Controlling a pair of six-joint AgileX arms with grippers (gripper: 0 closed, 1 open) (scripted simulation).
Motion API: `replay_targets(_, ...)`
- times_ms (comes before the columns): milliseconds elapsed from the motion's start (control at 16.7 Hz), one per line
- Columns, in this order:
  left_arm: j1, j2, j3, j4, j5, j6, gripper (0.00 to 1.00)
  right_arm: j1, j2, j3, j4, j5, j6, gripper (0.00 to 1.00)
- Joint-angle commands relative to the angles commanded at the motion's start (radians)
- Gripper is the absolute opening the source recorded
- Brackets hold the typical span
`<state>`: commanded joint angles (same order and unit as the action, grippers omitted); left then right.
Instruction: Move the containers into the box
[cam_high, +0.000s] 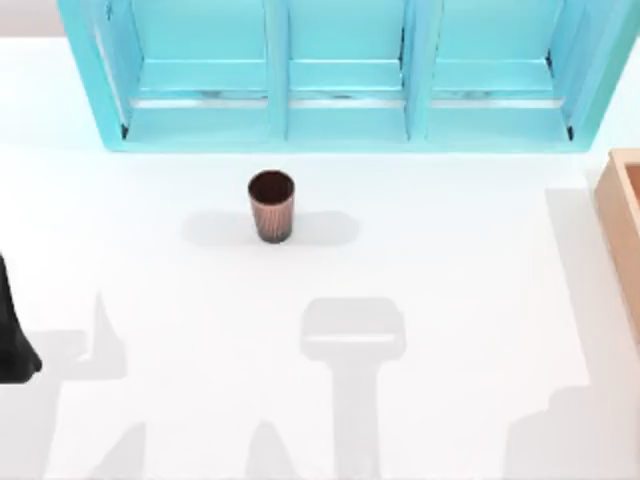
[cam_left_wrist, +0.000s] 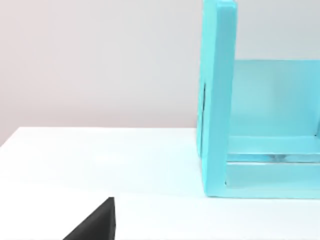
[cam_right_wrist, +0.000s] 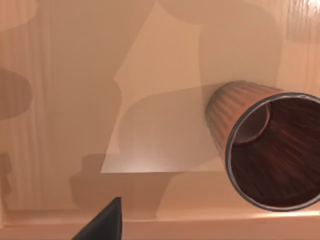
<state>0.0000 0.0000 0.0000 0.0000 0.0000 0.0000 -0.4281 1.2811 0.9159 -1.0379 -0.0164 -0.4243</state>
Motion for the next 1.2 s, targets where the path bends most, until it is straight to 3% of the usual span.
replay_targets(300,0.0,0.0,0.0,0.0,0.0,0.0,1.0,0.002,0.006,0.04,-0.038,-0.002,-0.007,1.0)
replay_targets(780,0.0,0.0,0.0,0.0,0.0,0.0,1.0,-0.008,0.028,0.394,-0.368,-0.002,-0.008,1.0)
replay_targets(1200,0.0,0.0,0.0,0.0,0.0,0.0,1.0,0.005,0.032,0.423,-0.388,0.001,0.001,1.0)
